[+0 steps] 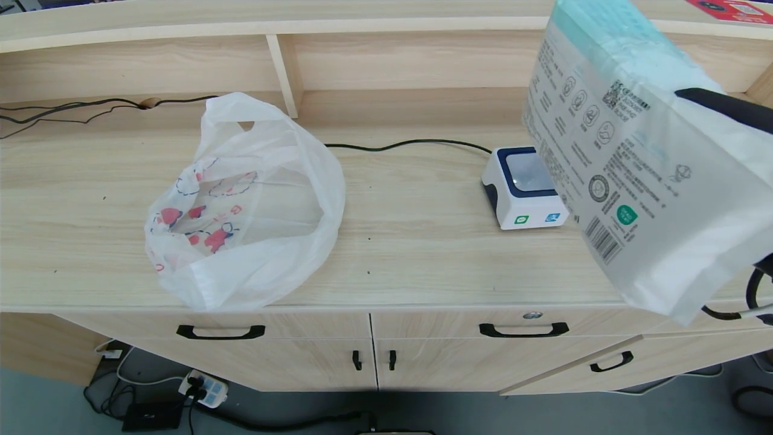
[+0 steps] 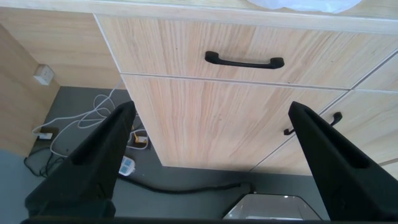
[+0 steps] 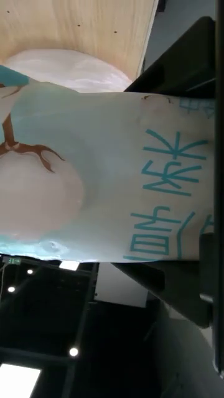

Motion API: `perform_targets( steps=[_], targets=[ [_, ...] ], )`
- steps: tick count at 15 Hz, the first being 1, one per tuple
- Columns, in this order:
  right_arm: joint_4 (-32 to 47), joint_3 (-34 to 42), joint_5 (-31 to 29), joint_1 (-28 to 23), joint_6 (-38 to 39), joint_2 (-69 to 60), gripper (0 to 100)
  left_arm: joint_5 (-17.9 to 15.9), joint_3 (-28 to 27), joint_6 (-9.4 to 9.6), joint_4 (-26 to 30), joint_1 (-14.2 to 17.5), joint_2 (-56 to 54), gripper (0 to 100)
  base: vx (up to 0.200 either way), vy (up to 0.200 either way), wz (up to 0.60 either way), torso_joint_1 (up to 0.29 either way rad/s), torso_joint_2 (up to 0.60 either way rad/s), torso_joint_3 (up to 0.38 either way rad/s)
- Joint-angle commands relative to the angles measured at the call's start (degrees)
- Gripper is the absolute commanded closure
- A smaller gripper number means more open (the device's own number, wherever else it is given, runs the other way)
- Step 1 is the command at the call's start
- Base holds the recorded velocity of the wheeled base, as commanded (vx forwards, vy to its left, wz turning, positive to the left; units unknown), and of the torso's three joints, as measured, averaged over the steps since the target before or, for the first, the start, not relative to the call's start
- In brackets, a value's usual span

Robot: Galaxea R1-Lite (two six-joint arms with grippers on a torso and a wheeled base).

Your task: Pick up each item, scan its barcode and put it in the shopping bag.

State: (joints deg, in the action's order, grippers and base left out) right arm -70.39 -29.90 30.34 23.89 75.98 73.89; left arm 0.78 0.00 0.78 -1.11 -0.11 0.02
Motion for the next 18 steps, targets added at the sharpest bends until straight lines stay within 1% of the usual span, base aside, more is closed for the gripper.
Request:
perform_targets(
  steps=[1, 2, 3, 6, 7, 10, 11, 12, 13, 18],
  targets=[
    [-1.95, -0.24, -0.02, 1.16, 0.31, 4.07, 100, 0.01, 0.00, 0.01, -0.03, 0.02, -0.02, 0, 0.000, 0.000, 0.00, 0.000, 0.00, 0.000],
    [-2.91, -0.51, -0.02, 1.59, 2.15, 4.77, 100, 0.01, 0.00, 0.01, -0.03, 0.02, -0.02, 0, 0.000, 0.000, 0.00, 0.000, 0.00, 0.000],
    [-4.58, -0.68, -0.02, 2.03, 5.75, 5.39, 100, 0.01, 0.00, 0.10, -0.03, 0.02, -0.02, 0, 0.000, 0.000, 0.00, 0.000, 0.00, 0.000],
    [-11.53, -0.95, -0.02, 5.29, 19.29, 6.01, 100, 0.01, 0.00, 0.10, 0.05, 0.02, -0.02, 0, 0.000, 0.000, 0.00, 0.000, 0.00, 0.000],
    [-11.79, -1.74, -0.02, 6.34, 20.96, 6.01, 100, 0.01, 0.00, 0.10, 0.05, 0.02, -0.02, 0, 0.000, 0.000, 0.00, 0.000, 0.00, 0.000],
    [-11.97, -3.06, 0.07, 11.17, 21.31, 8.03, 100, 0.01, 0.00, 0.19, 0.05, 0.02, -0.02, 0, 0.000, 0.000, 0.00, 0.000, 0.00, 0.000],
    [-11.97, -3.14, 0.07, 11.35, 21.31, 8.03, 100, 0.01, 0.00, 0.10, -0.03, 0.02, -0.02, 0, 0.000, 0.000, 0.00, 0.000, 0.00, 0.000],
    [-12.32, -4.90, -0.02, 13.90, 21.84, 8.99, 100, 0.01, 0.00, 0.19, 0.05, 0.02, -0.02, 0, 0.000, 0.000, 0.00, 0.000, 0.00, 0.000],
    [-12.32, -5.52, -0.02, 14.95, 22.72, 9.08, 100, 0.01, 0.00, 0.19, -0.03, 0.02, -0.02, 0, 0.000, 0.000, 0.00, 0.000, 0.00, 0.000],
    [-13.90, -5.60, -0.02, 15.66, 23.68, 9.35, 100, 0.01, 0.00, 0.19, -0.03, 0.02, -0.02, 0, 0.000, 0.000, 0.00, 0.000, 0.00, 0.000]
  ],
)
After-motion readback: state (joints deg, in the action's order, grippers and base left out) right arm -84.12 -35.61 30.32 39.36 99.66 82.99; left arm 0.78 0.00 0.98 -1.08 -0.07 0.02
